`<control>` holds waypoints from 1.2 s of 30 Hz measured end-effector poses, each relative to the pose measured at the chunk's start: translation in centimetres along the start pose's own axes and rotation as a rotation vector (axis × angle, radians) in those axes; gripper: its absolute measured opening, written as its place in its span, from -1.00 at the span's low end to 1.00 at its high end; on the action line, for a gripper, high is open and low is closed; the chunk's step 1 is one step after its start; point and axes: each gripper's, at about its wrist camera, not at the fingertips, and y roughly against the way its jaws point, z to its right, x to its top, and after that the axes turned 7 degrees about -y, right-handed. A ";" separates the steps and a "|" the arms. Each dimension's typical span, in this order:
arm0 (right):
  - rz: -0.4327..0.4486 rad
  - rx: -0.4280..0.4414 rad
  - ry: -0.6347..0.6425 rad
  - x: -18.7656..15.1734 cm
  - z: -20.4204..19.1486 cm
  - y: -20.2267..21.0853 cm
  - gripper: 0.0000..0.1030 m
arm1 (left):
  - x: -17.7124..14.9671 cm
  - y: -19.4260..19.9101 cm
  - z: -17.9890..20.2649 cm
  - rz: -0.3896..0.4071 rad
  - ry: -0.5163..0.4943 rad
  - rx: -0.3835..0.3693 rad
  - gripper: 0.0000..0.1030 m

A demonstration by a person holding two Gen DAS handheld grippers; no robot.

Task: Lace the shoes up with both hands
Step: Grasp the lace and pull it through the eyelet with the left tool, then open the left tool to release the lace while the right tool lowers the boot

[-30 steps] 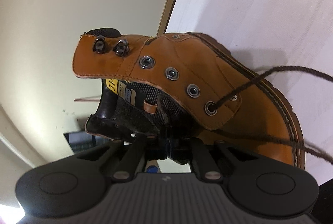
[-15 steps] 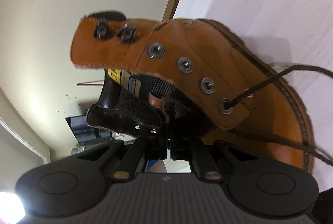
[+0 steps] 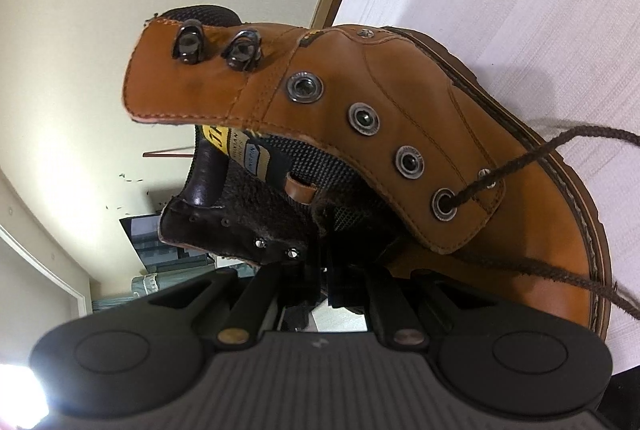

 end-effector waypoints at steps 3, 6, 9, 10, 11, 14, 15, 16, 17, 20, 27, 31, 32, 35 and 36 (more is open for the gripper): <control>0.012 0.000 -0.007 0.1 0.0 0.4 -0.91 | -0.1 0.0 0.2 -0.009 -0.026 -0.013 -0.96; 0.027 -0.005 -0.008 -0.1 -0.1 1.4 -0.78 | -1.3 0.9 0.1 -0.053 -0.031 0.005 -0.96; 0.072 -0.025 0.008 -1.2 -0.2 4.2 -0.72 | -4.0 2.7 -0.9 -0.136 -0.016 0.056 -0.96; 0.084 -0.029 0.009 -1.6 -0.5 4.8 -0.70 | -5.3 3.6 -1.4 -0.175 -0.009 0.083 -0.96; 0.103 -0.040 0.006 -2.3 -0.7 5.5 -0.68 | -6.8 4.5 -2.1 -0.222 0.001 0.112 -0.96; 0.165 -0.071 -0.017 -3.4 0.2 7.9 -0.66 | -9.5 6.0 -3.3 -0.305 0.004 0.162 -0.96; 0.203 -0.090 -0.039 -3.9 0.8 8.8 -0.65 | -10.6 6.6 -3.9 -0.335 0.002 0.182 -0.96; 0.239 -0.111 -0.058 -4.4 1.6 10.1 -0.62 | -11.9 7.3 -4.5 -0.369 -0.006 0.203 -0.96; 0.263 -0.128 -0.071 -4.7 2.4 11.7 -0.61 | -13.1 8.0 -5.1 -0.398 -0.017 0.229 -0.96; 0.336 -0.148 -0.120 -6.5 3.9 11.3 -0.60 | -15.1 9.5 -6.5 -0.442 -0.038 0.284 -0.96; 0.473 -0.121 -0.164 -11.8 4.1 12.5 -0.57 | -20.0 11.4 -10.6 -0.540 -0.052 0.419 -0.96; 0.487 -0.108 -0.150 -14.1 3.8 11.6 -0.57 | -22.2 11.7 -12.5 -0.571 -0.035 0.470 -0.96; 0.479 -0.110 -0.143 -14.7 3.5 10.6 -0.57 | -22.7 11.7 -13.0 -0.577 -0.028 0.484 -0.96; 0.434 -0.133 -0.116 -15.5 3.1 7.5 -0.57 | -24.4 12.7 -14.8 -0.613 0.011 0.533 -0.96; 0.407 -0.149 -0.104 -15.7 2.9 6.3 -0.57 | -24.8 12.9 -15.2 -0.625 0.026 0.547 -0.96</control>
